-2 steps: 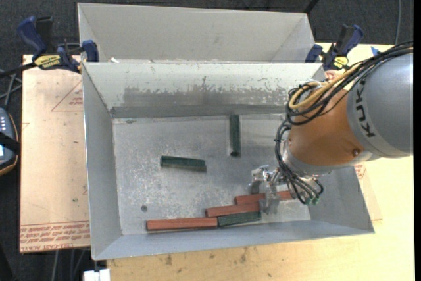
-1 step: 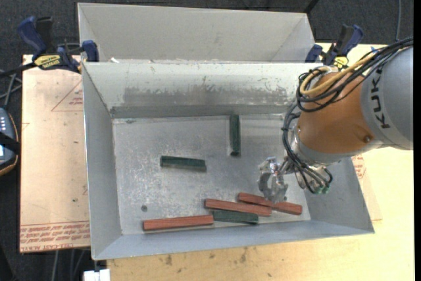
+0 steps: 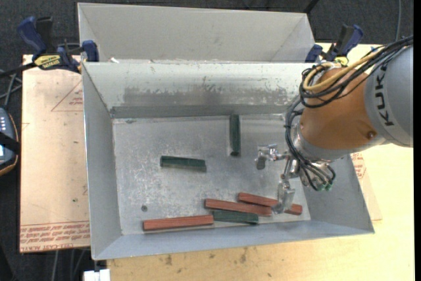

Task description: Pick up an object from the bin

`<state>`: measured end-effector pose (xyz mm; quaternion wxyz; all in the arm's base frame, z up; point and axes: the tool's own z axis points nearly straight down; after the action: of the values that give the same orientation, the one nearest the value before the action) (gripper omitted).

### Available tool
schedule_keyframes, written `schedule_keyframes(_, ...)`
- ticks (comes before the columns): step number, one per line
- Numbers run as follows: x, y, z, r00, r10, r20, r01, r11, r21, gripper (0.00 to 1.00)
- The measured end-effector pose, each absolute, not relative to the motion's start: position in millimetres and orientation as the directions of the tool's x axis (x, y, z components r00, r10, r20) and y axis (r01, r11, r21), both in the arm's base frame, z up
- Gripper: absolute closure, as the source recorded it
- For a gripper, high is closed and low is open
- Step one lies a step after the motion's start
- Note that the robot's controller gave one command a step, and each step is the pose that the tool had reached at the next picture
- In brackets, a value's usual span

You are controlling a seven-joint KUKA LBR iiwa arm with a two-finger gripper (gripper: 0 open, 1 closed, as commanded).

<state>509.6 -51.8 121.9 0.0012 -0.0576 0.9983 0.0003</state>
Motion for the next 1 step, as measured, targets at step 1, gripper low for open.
schedule_keyframes(1, 509.6, -51.7, 121.9, -0.993, -0.115, -0.002, -0.115, 0.993, 0.000, 0.00)
